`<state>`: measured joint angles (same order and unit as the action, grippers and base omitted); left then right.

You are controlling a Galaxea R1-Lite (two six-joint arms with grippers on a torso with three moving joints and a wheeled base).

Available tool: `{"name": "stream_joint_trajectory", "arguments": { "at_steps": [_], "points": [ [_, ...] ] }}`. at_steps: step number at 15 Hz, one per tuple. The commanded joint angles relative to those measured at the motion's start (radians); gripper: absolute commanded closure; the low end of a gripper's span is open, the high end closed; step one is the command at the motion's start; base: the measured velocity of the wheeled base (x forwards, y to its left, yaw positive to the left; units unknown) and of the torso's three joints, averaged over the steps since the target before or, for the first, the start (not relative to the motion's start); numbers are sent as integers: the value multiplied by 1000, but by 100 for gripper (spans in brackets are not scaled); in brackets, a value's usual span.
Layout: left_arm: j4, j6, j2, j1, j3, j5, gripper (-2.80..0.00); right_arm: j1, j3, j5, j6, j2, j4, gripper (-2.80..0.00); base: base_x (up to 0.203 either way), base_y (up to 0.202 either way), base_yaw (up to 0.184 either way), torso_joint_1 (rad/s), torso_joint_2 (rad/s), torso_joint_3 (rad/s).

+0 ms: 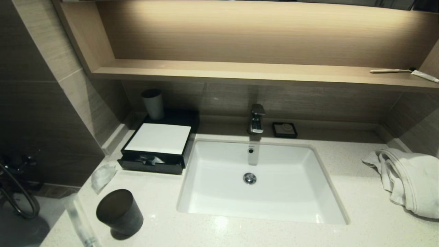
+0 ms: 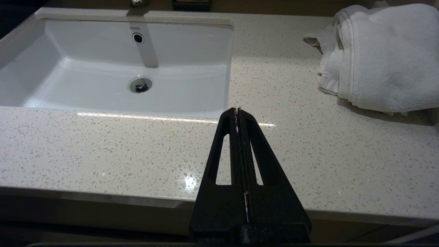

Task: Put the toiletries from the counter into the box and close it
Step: Pick up the cup

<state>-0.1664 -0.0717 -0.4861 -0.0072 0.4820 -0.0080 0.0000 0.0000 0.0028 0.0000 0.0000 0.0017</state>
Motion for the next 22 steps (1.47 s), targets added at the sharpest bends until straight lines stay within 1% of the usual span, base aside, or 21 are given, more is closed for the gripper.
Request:
{"name": "stream_joint_trajectory", "arguments": {
  "at_steps": [1, 6, 8, 9, 13, 14, 16, 18, 21, 22],
  "points": [
    [-2, 1, 19, 0, -31, -1, 0, 0, 0, 0, 0, 0, 0, 0, 0, 0, 0, 0, 0, 0],
    [-37, 0, 96, 0, -135, -10, 0, 0, 0, 0, 0, 0, 0, 0, 0, 0, 0, 0, 0, 0],
    [-48, 0, 93, -2, -162, -13, 0, 0, 0, 0, 0, 0, 0, 0, 0, 0, 0, 0, 0, 0],
    [-53, 0, 80, -2, -164, -25, 0, 0, 0, 0, 0, 0, 0, 0, 0, 0, 0, 0, 0, 0],
    [-53, 5, -60, -2, -157, -48, 0, 0, 0, 0, 0, 0, 0, 0, 0, 0, 0, 0, 0, 0],
    [-46, 22, -104, -2, -153, -64, 0, 0, 0, 0, 0, 0, 0, 0, 0, 0, 0, 0, 0, 0],
    [-23, 45, -147, -2, -161, -119, 0, 0, 0, 0, 0, 0, 0, 0, 0, 0, 0, 0, 0, 0],
    [-13, 42, -194, -4, -171, -128, 0, 0, 0, 0, 0, 0, 0, 0, 0, 0, 0, 0, 0, 0],
    [90, 40, -286, -12, -192, -129, 0, 0, 0, 0, 0, 0, 0, 0, 0, 0, 0, 0, 0, 0],
    [95, 38, -286, -23, -194, -129, 0, 0, 0, 0, 0, 0, 0, 0, 0, 0, 0, 0, 0, 0]
  ]
}}
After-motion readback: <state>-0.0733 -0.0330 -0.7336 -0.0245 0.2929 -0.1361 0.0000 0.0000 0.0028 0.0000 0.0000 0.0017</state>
